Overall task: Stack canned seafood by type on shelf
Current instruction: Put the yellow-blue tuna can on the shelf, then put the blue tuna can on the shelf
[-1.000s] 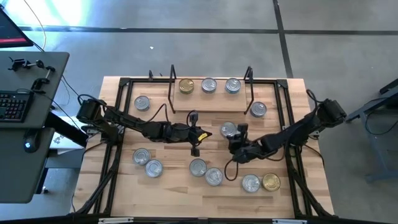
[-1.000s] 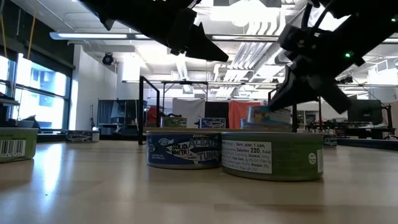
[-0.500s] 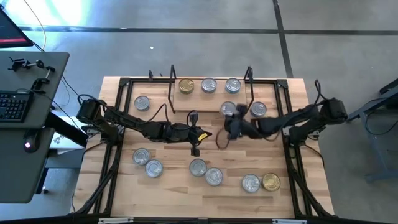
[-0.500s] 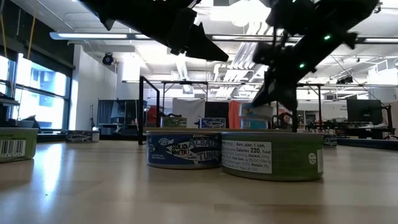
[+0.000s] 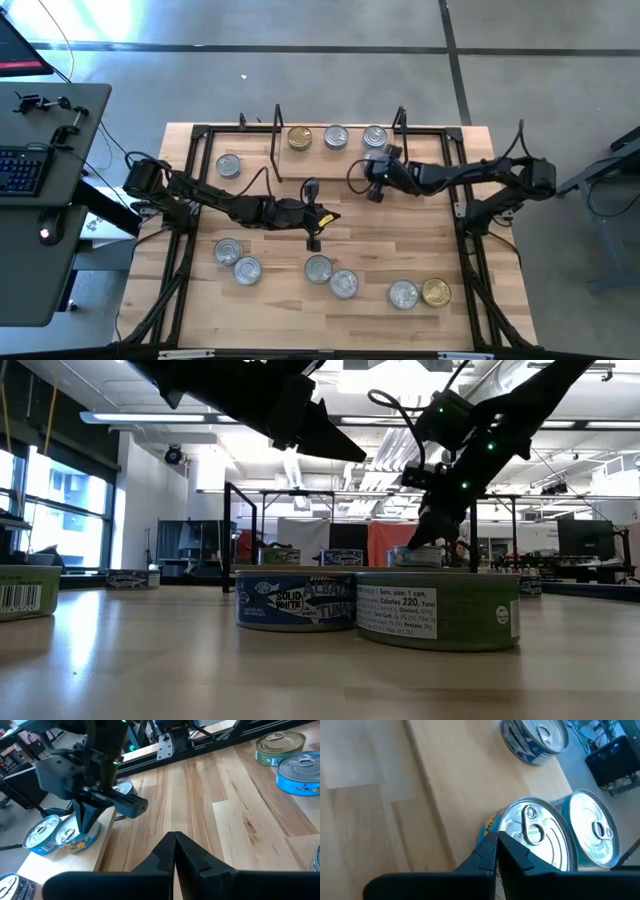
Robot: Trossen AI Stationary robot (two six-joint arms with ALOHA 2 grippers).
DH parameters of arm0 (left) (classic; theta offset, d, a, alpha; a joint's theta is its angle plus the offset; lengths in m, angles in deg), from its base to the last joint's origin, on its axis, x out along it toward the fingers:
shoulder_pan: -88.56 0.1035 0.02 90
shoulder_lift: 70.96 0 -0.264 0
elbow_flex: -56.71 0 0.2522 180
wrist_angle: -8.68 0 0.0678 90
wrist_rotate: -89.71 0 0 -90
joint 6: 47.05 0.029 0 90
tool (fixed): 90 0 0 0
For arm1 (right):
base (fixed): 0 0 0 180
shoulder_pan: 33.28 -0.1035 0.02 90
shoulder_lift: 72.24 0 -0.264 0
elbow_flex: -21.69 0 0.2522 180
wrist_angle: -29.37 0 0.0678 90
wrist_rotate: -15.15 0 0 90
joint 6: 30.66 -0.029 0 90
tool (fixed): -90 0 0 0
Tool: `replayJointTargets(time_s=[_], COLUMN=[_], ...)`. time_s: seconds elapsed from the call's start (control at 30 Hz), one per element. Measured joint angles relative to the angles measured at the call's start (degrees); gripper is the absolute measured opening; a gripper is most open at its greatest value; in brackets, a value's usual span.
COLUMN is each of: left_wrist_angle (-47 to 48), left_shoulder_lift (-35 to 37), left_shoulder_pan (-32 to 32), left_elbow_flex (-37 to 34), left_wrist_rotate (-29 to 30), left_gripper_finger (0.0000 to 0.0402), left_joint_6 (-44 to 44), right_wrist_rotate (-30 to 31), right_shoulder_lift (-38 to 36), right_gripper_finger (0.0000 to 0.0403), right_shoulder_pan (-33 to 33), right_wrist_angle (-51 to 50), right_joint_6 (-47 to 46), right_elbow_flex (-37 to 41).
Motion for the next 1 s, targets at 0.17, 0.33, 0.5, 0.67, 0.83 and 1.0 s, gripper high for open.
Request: replayJointTargets(time_s=[0.17,0.33,0.5,0.67,0.83,1.0], left_wrist_angle=[0.06,0.16,0.16,0.16,0.16,0.16], left_shoulder_lift=[0.00,0.00,0.00,0.00,0.00,0.00], left_shoulder_pan=[0.00,-0.21,-0.24,-0.24,-0.24,-0.26], left_elbow_flex=[0.00,0.00,0.00,0.00,0.00,-0.02], left_wrist_rotate=[0.02,0.02,0.02,0.02,0.02,0.02], left_gripper_finger=[0.0000,0.0000,0.0000,0.0000,0.0000,0.0000], left_joint_6=[-0.11,-0.13,-0.13,-0.48,-0.57,-0.59], right_wrist_rotate=[-2.02,-3.35,-3.14,1.01,0.56,-1.28], right_shoulder_lift=[0.00,-0.04,-0.07,-0.16,-0.98,-4.13], right_gripper_finger=[0.0000,0.0002,0.0049,0.0131,0.0180,0.0188], right_shoulder_pan=[0.88,0.37,0.29,0.29,-0.73,-5.67], right_wrist_angle=[-0.02,-0.25,-1.48,-2.64,-2.58,-1.54], right_joint_6=[-0.05,-2.46,-4.57,-4.53,-3.70,-6.66], right_elbow_flex=[0.00,-0.02,-0.11,-0.11,-0.09,-0.06])
